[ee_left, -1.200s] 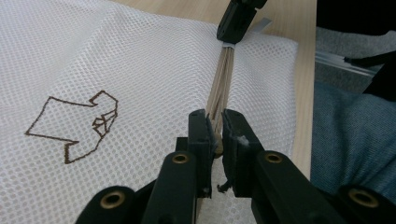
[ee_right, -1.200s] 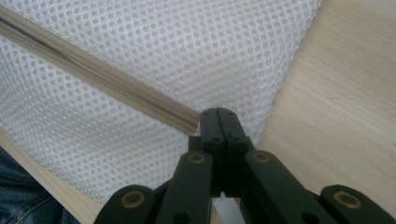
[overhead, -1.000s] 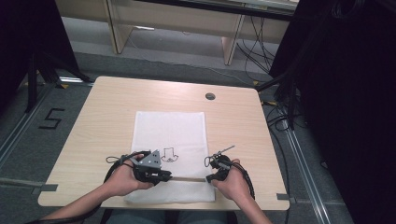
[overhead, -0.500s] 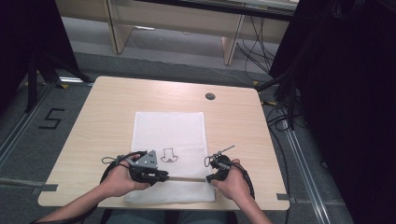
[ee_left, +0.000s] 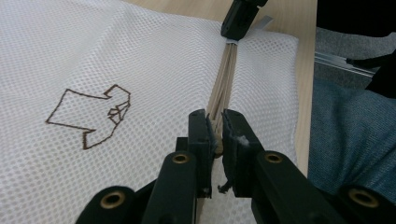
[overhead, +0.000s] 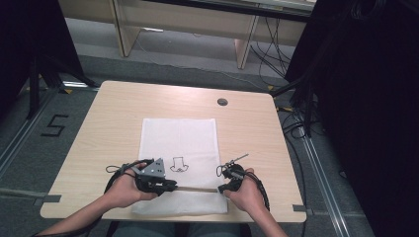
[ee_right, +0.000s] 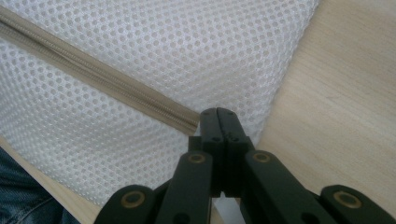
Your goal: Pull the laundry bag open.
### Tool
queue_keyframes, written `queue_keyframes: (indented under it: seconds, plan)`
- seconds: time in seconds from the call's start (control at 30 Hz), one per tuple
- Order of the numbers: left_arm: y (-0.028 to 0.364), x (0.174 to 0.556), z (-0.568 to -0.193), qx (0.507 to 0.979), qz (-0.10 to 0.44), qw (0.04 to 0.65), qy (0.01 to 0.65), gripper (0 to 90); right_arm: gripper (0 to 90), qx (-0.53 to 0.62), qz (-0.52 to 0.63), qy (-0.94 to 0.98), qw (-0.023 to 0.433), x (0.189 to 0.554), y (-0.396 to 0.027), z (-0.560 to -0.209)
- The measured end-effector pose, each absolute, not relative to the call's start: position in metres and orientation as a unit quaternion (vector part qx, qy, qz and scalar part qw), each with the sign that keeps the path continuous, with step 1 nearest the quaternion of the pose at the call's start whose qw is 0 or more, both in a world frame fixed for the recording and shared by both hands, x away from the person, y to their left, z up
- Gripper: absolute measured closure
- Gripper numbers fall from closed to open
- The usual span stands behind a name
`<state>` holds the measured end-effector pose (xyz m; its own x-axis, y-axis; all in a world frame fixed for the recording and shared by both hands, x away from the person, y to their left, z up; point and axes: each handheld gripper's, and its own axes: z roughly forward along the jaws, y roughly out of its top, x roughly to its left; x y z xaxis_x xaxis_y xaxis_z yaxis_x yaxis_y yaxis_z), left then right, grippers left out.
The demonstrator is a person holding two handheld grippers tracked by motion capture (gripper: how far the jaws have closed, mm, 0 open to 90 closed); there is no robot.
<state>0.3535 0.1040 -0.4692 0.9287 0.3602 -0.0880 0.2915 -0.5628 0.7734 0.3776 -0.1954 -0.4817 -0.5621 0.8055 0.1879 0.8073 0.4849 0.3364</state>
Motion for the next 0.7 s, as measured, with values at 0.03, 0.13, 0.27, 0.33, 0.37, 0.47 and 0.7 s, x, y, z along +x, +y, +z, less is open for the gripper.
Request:
queue_keyframes:
  seconds: [0.03, 0.13, 0.27, 0.33, 0.37, 0.47, 0.7]
  plan:
    - [0.1047, 0.3525, -0.4694, 0.881, 0.038, 0.432, 0.189, 81.8, 90.0, -0.463, -0.199, -0.864, -0.001, 0.378, -0.1958, -0.4821]
    - [0.1075, 0.3516, -0.4716, 0.882, 0.037, 0.431, 0.189, 81.8, 90.0, -0.467, -0.198, -0.862, 0.0, 0.3779, -0.1954, -0.4817]
    - [0.1077, 0.3515, -0.4706, 0.884, 0.041, 0.427, 0.187, 81.8, 90.0, -0.468, -0.198, -0.862, -0.001, 0.3777, -0.1949, -0.4816]
    - [0.1074, 0.3515, -0.4714, 0.882, 0.037, 0.431, 0.188, 81.8, 90.0, -0.468, -0.198, -0.861, 0.0, 0.3777, -0.195, -0.4816]
    - [0.1076, 0.3515, -0.4714, 0.883, 0.037, 0.429, 0.187, 81.7, 90.0, -0.465, -0.199, -0.863, -0.002, 0.3778, -0.1955, -0.482]
    - [0.1083, 0.3516, -0.4707, 0.883, 0.039, 0.429, 0.187, 81.8, 90.0, -0.468, -0.196, -0.862, 0.0, 0.3776, -0.1955, -0.4819]
    - [0.1133, 0.3527, -0.4697, 0.883, 0.041, 0.429, 0.188, 81.8, 90.0, -0.466, -0.198, -0.862, 0.001, 0.3779, -0.1957, -0.4821]
